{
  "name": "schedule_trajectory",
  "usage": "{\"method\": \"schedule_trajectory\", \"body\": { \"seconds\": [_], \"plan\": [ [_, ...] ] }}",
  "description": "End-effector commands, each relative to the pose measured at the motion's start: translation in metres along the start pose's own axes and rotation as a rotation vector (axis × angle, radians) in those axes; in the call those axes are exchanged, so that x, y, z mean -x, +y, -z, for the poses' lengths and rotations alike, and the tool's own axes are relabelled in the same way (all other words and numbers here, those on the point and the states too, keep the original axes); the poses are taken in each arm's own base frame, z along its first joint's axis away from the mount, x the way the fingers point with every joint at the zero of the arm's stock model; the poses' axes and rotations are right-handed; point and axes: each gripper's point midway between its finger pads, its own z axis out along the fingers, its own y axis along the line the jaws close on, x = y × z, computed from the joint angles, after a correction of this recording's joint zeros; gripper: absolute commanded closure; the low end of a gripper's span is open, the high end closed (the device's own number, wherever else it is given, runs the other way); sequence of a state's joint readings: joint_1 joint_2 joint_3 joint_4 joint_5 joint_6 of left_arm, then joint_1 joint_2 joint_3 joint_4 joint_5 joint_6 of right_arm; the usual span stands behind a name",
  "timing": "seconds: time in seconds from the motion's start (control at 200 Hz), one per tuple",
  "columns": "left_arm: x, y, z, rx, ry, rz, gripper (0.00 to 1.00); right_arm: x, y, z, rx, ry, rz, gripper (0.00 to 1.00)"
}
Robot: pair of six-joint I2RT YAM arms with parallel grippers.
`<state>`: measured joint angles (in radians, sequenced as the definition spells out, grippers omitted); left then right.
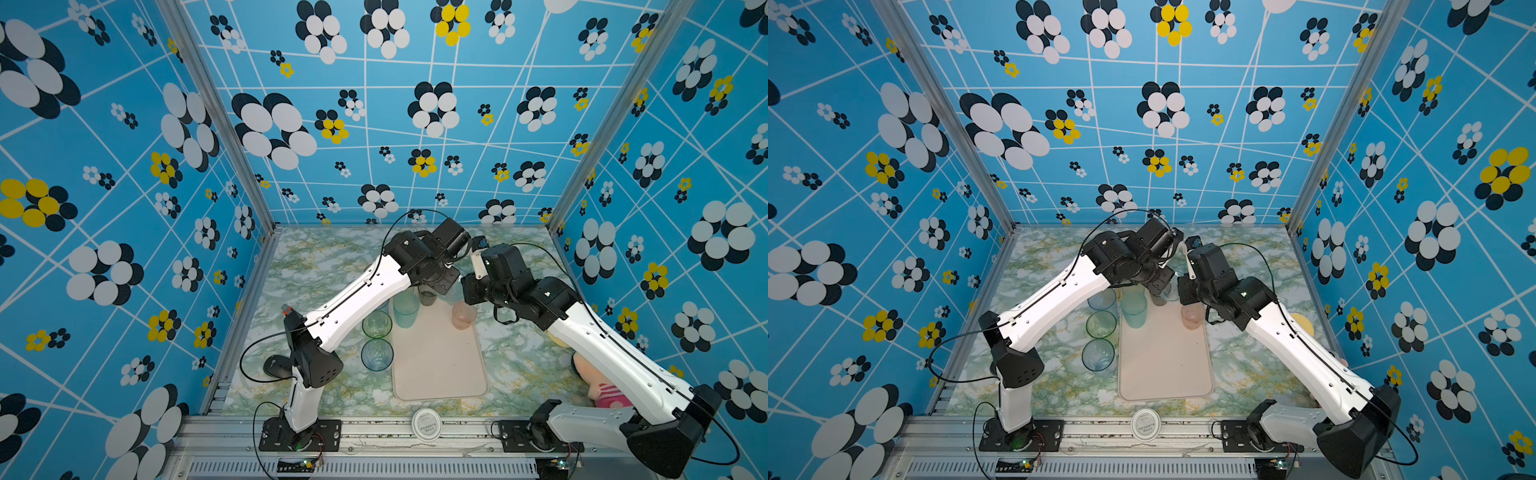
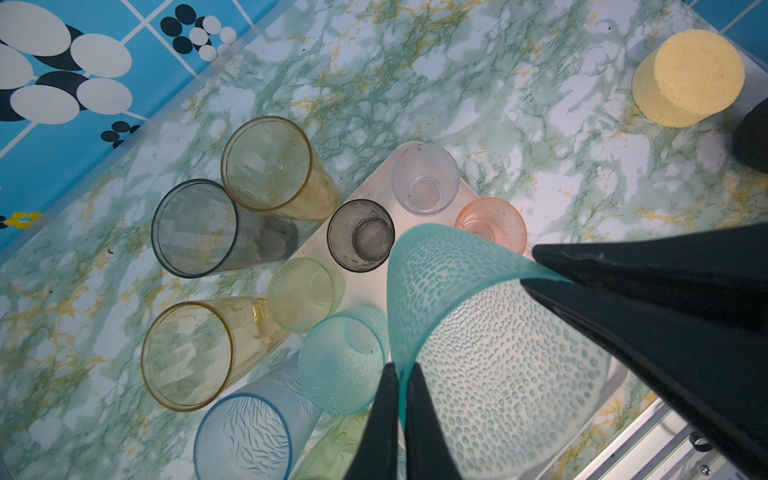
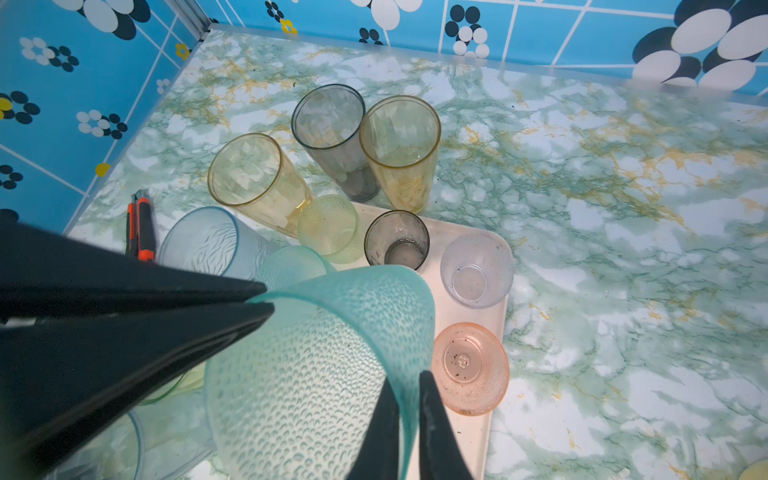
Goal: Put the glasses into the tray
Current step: 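Grasp the teal dotted glass with the right gripper while the left gripper holds it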
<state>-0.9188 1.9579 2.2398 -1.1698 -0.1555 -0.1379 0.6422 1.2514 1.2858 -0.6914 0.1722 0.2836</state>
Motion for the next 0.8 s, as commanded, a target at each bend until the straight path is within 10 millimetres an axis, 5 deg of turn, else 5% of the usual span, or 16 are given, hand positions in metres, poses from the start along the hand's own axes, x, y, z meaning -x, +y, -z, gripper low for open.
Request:
{"method": "schedule_trajectory", "body": {
  "seconds": [0.0,0.285,0.42,0.565,0.795],
  "plan": [
    [0.011,-0.019,0.001,-0.066,-0.039,-0.041,1.0,0.011,0.008,0.0,0.021,-0.03,0.012,0.96],
    [0.011,-0.02,-0.001,-0.067,-0.038,-0.044,1.0,0.013,0.009,0.0,0.024,-0.047,0.008,1.0],
    [0.013,-0.009,0.003,-0.011,-0.066,-0.044,0.76,0.014,0.006,0.002,0.008,-0.047,0.013,1.0],
    [0.02,0.008,0.024,0.059,-0.149,-0.034,0.63,0.011,0.005,-0.002,-0.001,-0.031,0.019,1.0],
    [0.021,0.036,0.071,0.119,-0.278,0.008,0.63,0.005,0.003,-0.008,-0.019,0.001,0.036,1.0]
  ]
}}
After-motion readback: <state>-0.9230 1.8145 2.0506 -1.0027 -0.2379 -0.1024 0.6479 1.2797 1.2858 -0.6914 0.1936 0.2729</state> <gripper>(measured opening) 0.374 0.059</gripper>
